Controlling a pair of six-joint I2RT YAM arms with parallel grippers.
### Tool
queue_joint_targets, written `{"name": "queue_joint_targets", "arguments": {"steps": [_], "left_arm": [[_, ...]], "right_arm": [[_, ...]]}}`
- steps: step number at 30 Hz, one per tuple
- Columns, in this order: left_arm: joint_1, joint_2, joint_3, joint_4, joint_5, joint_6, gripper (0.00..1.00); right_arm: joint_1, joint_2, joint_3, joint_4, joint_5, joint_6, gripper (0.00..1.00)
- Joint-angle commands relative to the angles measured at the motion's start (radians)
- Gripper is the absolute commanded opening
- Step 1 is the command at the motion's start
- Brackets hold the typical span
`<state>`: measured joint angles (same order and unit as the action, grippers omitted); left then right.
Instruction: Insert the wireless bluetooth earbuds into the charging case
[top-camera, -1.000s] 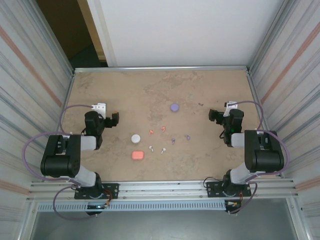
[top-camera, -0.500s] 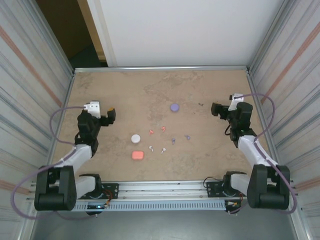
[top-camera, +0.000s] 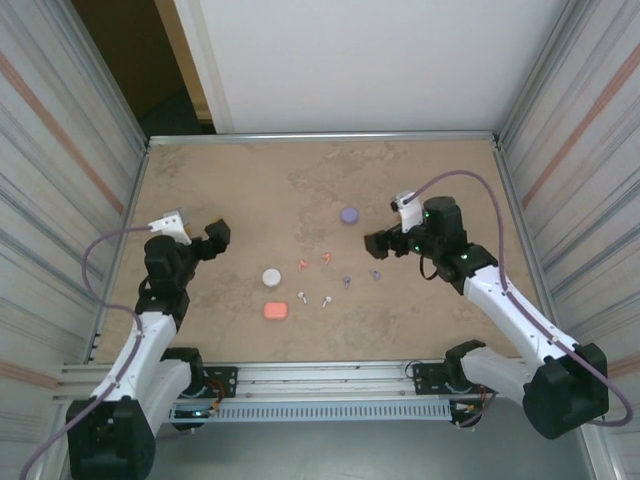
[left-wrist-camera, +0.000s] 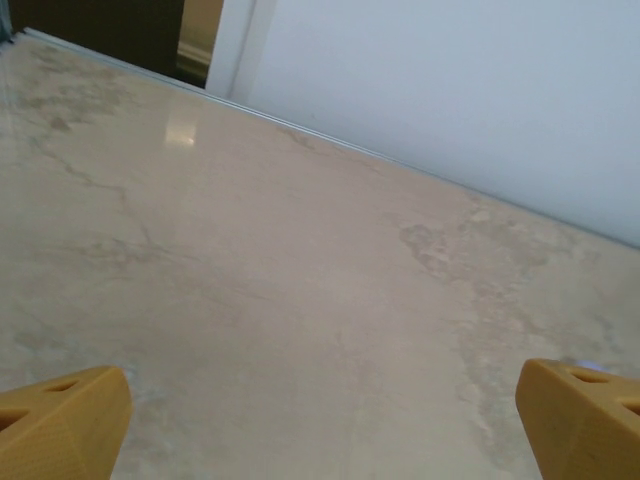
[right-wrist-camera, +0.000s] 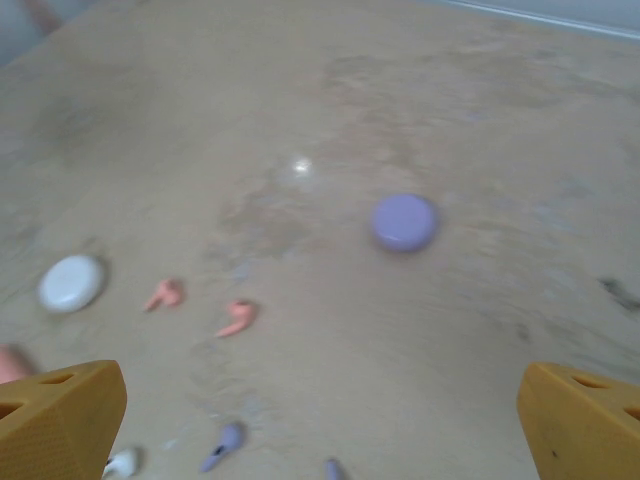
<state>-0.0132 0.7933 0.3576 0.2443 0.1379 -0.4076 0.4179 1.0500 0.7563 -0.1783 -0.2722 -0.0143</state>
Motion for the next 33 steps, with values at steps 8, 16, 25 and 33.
{"name": "queue_joint_targets", "arguments": {"steps": [8, 16, 25, 33], "left_arm": [[-0.001, -0.171, -0.097, -0.130, 0.063, -0.157, 0.99], [0.001, -0.212, -0.118, -0.159, 0.037, -0.143, 0.99], [0.000, -0.227, -0.117, -0.172, 0.026, -0.134, 0.99], [0.000, -0.240, -0.119, -0.180, 0.010, -0.129, 0.99]], "right_arm": [[0.342, 0.073, 0.009, 0.006, 0.021, -0.237, 0.99], [0.543, 0.227, 0.019, 0.105, 0.074, -0.355, 0.99], [0.641, 0.451, 0.118, 0.148, 0.098, -0.398, 0.99], [0.693, 0.631, 0.205, 0.174, 0.088, -0.400, 1.00]]}}
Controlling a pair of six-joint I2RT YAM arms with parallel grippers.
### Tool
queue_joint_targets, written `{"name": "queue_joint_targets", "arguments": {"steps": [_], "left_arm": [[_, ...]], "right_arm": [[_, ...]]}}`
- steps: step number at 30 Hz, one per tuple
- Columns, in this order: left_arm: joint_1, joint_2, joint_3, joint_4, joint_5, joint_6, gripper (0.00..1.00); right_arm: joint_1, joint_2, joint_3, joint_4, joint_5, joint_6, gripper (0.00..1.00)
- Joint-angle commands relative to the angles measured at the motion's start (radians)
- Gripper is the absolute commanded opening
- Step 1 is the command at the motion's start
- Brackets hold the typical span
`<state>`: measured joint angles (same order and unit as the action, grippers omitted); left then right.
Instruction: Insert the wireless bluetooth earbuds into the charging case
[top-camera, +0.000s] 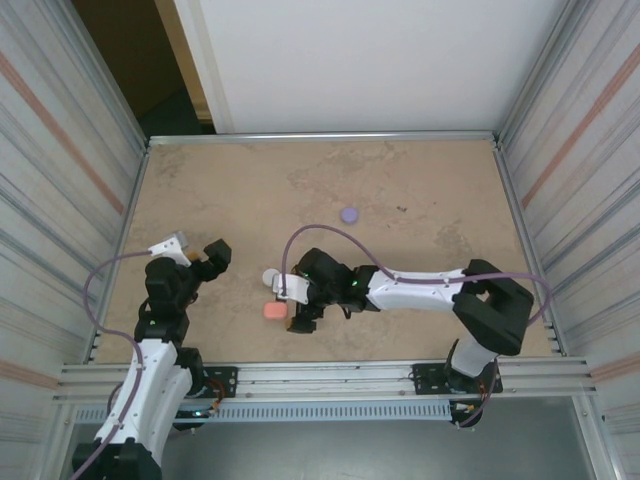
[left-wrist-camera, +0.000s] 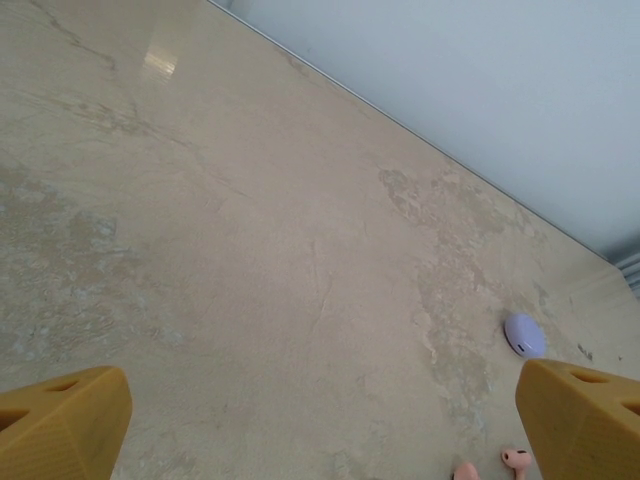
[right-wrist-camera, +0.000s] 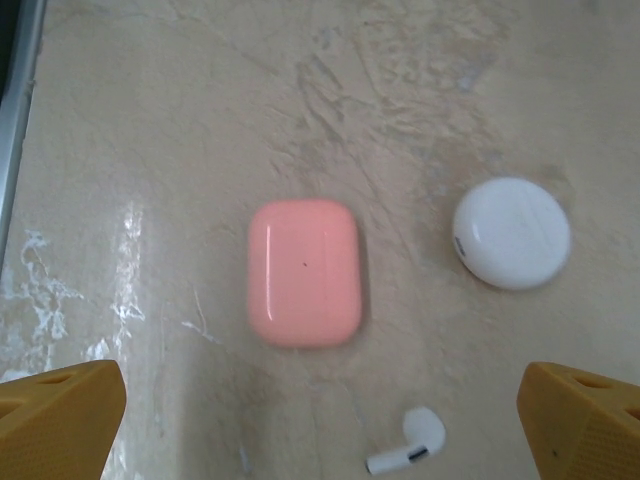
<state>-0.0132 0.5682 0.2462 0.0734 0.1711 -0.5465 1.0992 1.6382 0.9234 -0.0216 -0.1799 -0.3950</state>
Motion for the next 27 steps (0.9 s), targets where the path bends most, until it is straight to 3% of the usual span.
{"name": "queue_joint_targets", "arguments": {"steps": [1, 13, 27], "left_arm": [[0.001, -0.017, -0.007, -0.009, -0.024, 0.011, 0.99], [0.000, -0.019, -0.022, -0.001, -0.047, 0.016, 0.99], [0.001, -0.017, -0.018, 0.000, -0.055, 0.020, 0.99]], "right_arm": [[0.014, 0.062, 0.048, 0.020, -0.004, -0.015, 0.99], [0.026, 0.214, 0.131, 0.001, -0.012, 0.022, 0.87], [0.028, 0.290, 0.184, -0.048, 0.003, 0.047, 0.74]]}}
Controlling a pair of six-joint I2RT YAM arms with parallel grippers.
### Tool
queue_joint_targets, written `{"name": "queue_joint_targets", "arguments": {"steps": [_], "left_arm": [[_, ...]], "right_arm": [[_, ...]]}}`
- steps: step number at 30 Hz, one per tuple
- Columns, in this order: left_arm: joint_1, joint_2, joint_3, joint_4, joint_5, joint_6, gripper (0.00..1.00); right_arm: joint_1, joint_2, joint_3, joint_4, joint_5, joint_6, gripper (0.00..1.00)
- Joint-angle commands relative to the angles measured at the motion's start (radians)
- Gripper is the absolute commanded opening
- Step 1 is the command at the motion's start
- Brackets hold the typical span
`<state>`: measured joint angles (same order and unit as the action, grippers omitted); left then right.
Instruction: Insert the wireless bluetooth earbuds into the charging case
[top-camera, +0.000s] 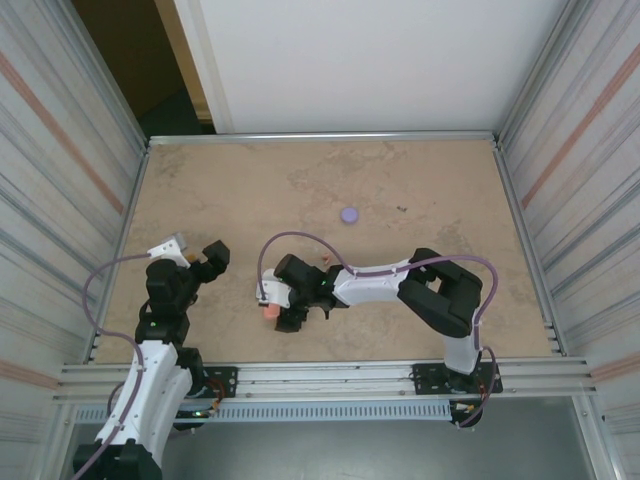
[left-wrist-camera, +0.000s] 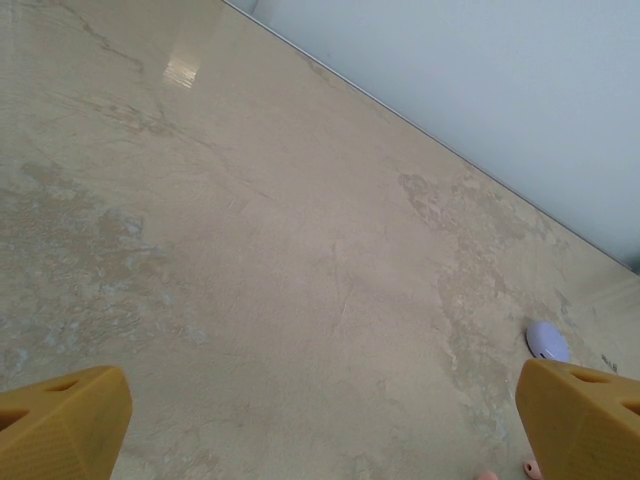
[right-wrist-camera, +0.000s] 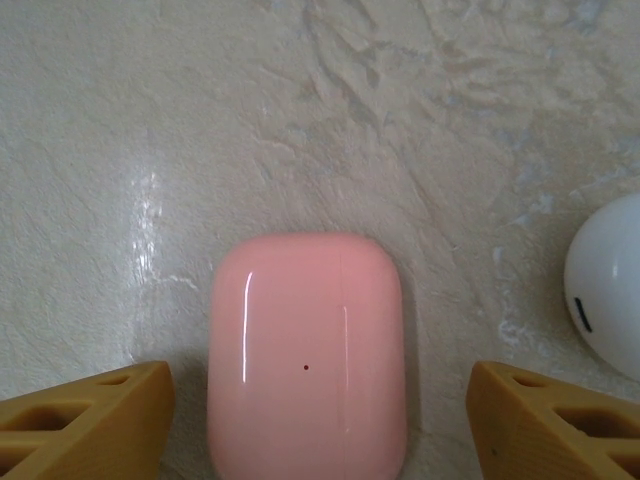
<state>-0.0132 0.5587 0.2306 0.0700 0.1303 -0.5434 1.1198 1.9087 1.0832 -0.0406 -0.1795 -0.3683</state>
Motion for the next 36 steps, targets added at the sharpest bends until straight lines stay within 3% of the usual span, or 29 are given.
{"name": "queue_joint_targets", "arguments": {"steps": [1, 12, 22, 30, 36], "left_arm": [[0.000, -0.006, -0.002, 0.004, -0.015, 0.017, 0.99], [0.000, -0.009, 0.013, -0.004, -0.016, 0.026, 0.99], [-0.001, -0.009, 0.107, -0.015, 0.083, 0.035, 0.99], [0.000, 0.081, 0.328, -0.093, 0.338, 0.087, 0.99], [0.000, 0.228, 0.498, -0.121, 0.627, 0.137, 0.96]], "right_arm": [[0.007, 0.022, 0.024, -0.030, 0.003, 0.022, 0.72], [0.002, -0.006, 0.023, -0.025, 0.030, 0.016, 0.48], [-0.060, -0.210, -0.037, 0.023, 0.050, -0.050, 0.43], [-0.162, -0.407, -0.110, 0.064, 0.090, -0.175, 0.42], [-0.246, -0.516, -0.154, 0.136, 0.091, -0.256, 0.42]]}}
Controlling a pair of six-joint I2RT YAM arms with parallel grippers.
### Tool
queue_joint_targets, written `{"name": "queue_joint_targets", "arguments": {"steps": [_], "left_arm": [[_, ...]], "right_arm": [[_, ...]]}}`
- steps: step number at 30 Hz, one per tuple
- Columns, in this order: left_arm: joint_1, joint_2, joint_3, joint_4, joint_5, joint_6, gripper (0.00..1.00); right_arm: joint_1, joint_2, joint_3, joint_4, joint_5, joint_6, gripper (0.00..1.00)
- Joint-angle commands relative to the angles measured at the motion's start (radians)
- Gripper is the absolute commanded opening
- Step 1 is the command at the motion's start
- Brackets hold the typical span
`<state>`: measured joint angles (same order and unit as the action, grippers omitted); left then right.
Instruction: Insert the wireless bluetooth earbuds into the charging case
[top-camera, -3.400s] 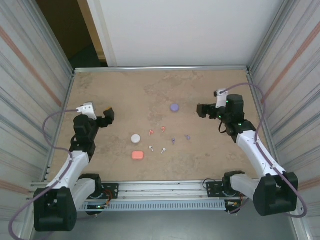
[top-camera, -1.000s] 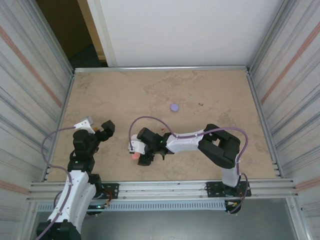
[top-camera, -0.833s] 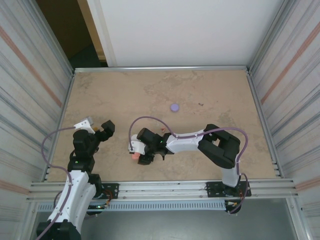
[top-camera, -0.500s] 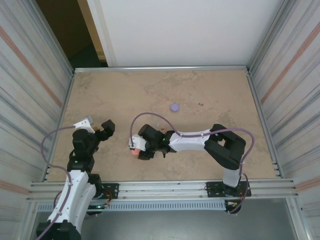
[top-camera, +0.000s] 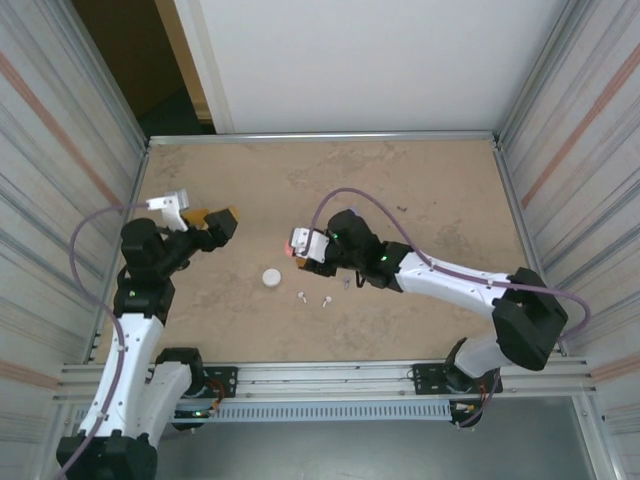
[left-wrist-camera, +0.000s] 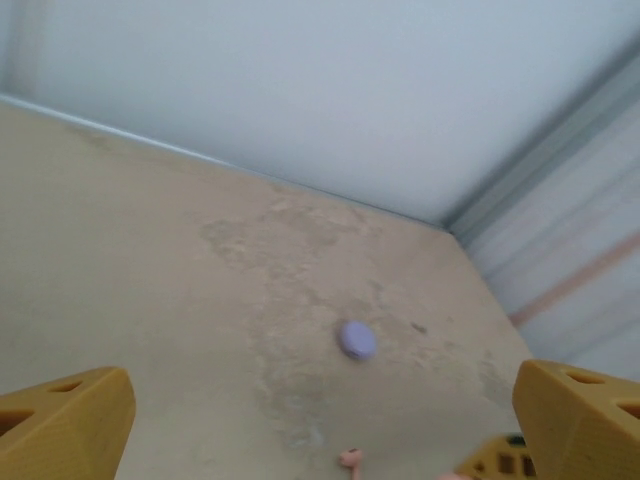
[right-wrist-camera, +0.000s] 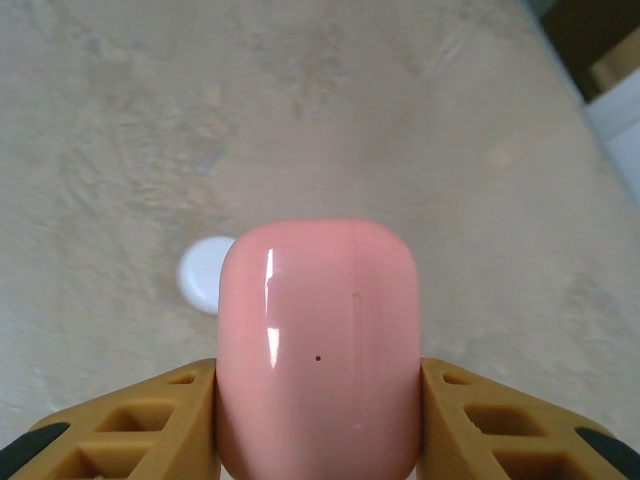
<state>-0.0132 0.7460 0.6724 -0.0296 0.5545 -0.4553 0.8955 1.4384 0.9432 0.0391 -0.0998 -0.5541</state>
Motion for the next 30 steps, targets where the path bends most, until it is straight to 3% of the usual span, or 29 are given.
{"name": "queue_joint_targets", "arguments": {"steps": [1, 6, 10, 13, 26, 30], "left_arm": [[0.001, 0.068, 0.077, -0.011, 0.250, 0.048, 0.95], [-0.060, 0.225, 0.171, 0.000, 0.428, 0.090, 0.92], [-0.193, 0.347, 0.257, -0.059, 0.447, 0.180, 0.92], [-0.241, 0.406, 0.283, -0.058, 0.451, 0.185, 0.92], [-0.309, 0.502, 0.235, -0.029, 0.464, 0.180, 0.85], [-0.315, 0.521, 0.233, -0.017, 0.467, 0.164, 0.77]], "right_arm": [[-0.034, -0.059, -0.018, 0.064, 0.012, -0.083, 0.42], [-0.078, -0.120, -0.043, 0.120, 0.000, -0.111, 0.42], [-0.090, -0.138, -0.054, 0.164, 0.000, -0.122, 0.42], [-0.092, -0.139, -0.067, 0.201, 0.009, -0.119, 0.41], [-0.043, -0.109, -0.104, 0.325, 0.046, -0.049, 0.41], [-0.034, -0.089, -0.099, 0.350, 0.051, -0.037, 0.41]]}}
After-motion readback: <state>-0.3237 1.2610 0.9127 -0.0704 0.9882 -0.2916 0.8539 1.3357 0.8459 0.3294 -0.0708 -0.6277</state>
